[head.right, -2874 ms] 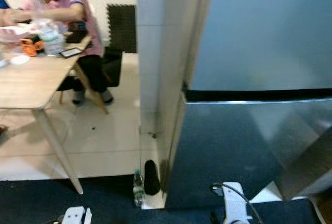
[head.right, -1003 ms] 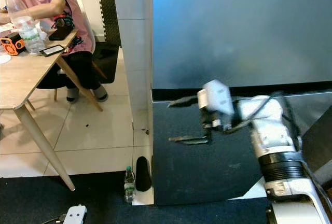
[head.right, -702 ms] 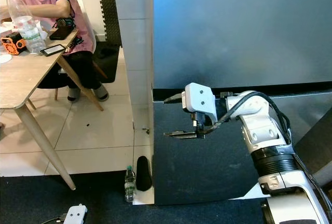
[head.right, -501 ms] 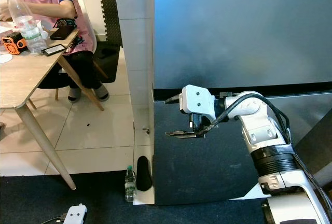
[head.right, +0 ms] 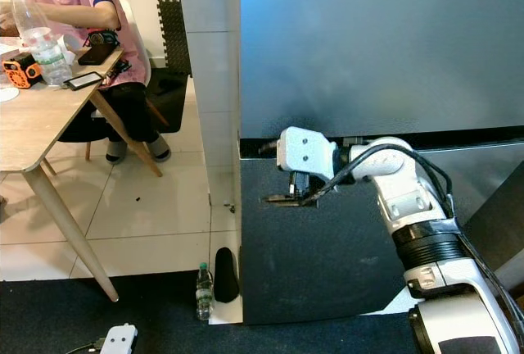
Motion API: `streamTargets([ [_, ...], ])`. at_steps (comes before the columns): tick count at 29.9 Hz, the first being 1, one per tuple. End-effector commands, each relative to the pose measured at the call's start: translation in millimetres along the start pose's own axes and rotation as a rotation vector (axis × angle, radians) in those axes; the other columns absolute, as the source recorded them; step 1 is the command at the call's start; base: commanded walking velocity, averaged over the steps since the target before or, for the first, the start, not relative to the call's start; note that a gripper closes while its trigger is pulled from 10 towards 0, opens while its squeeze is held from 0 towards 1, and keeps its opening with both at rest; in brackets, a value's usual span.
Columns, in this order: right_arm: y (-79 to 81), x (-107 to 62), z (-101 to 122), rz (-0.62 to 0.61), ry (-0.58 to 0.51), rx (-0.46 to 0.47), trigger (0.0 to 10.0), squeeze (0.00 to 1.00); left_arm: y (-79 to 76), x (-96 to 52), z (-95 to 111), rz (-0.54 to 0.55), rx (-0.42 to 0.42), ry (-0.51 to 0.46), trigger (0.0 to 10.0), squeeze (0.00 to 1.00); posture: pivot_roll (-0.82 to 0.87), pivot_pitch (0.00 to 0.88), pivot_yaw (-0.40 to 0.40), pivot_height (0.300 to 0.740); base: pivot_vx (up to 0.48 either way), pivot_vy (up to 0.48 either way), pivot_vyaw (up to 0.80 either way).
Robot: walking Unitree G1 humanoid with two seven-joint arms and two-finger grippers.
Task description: Restocking fridge
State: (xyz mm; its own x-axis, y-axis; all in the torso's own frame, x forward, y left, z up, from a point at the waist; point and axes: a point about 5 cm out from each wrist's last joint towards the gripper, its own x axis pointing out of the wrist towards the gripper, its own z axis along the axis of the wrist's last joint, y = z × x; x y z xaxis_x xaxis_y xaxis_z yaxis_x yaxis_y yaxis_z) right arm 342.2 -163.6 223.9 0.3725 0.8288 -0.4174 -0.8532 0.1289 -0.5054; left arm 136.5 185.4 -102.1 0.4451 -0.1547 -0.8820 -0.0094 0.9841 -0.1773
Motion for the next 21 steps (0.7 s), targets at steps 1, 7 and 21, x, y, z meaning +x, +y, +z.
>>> streamTargets([
  [1,-6.1,-1.2,-0.6,-0.049,0.011,0.003,10.0,0.0,-2.7,-0.4,-10.1,-0.005,0.001,0.037,10.0,0.0,-0.04,0.0,-0.008,0.74,0.0,0.0,0.0],
  [7,-8.4,-1.8,-19.2,-0.073,0.216,-0.049,10.0,0.0,-3.5,-0.1,-9.7,-0.006,0.002,0.037,10.0,0.0,-0.05,0.0,-0.01,0.74,0.0,0.0,0.0],
  [21,3.8,-3.9,-31.3,0.056,0.325,-0.06,10.0,0.0,-3.1,-0.4,-11.8,-0.004,0.0,0.042,10.0,0.0,-0.05,0.0,-0.01,0.74,0.0,0.0,0.0],
])
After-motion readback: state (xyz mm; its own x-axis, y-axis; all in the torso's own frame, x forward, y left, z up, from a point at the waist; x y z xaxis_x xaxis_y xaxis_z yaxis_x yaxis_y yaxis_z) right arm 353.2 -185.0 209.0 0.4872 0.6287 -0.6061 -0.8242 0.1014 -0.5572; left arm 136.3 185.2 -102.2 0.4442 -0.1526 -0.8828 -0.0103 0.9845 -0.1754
